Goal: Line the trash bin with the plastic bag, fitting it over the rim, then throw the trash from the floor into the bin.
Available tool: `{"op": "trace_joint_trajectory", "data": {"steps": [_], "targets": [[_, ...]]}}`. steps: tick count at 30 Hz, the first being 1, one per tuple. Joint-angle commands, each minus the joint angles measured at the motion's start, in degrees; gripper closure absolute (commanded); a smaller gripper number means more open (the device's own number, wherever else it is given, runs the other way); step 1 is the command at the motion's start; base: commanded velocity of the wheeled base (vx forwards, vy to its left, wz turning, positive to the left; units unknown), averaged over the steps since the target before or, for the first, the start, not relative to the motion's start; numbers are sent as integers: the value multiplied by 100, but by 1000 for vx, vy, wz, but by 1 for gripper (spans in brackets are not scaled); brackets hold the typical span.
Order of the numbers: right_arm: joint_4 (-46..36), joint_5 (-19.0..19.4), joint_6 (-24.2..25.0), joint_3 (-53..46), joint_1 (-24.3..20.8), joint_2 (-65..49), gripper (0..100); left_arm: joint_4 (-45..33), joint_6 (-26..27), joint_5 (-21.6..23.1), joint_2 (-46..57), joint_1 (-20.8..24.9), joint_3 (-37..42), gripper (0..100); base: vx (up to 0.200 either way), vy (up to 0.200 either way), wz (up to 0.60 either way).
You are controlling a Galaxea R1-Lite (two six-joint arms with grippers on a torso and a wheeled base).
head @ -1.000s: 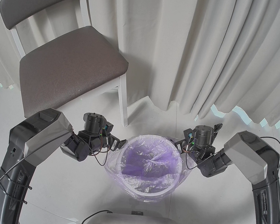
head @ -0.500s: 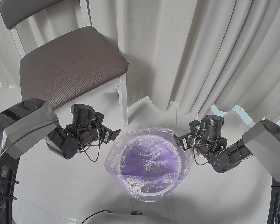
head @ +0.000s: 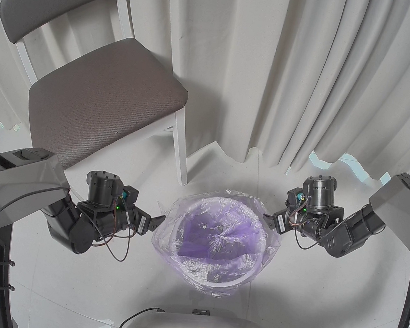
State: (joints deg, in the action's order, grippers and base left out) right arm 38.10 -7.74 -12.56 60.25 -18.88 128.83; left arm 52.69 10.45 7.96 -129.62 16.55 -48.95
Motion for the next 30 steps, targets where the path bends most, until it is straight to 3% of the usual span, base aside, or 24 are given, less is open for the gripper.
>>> {"op": "trace_joint_trajectory", "data": {"steps": [1, 5, 13, 21, 26, 30], "targets": [[22, 1, -1, -523, 148, -113, 0, 110, 19, 232, 192, -47, 667, 0, 0, 0, 0], [93, 1, -1, -707, 192, -104, 0, 383, -8, 452, -133, -38, 658, 0, 0, 0, 0], [400, 1, -1, -988, 227, -33, 0, 550, 19, 452, -555, 50, 614, 0, 0, 0, 0], [928, 159, 78, -1006, 377, 301, 0, 321, 54, 259, -1417, 120, -616, 0, 0, 0, 0], [1218, 783, 298, -1235, 377, 265, 0, -760, 687, 39, -1839, -12, -1741, 0, 0, 0, 0], [1227, 871, 377, -1235, 368, 301, 0, -1279, 739, 13, -1988, -38, -2321, 0, 0, 0, 0]]}}
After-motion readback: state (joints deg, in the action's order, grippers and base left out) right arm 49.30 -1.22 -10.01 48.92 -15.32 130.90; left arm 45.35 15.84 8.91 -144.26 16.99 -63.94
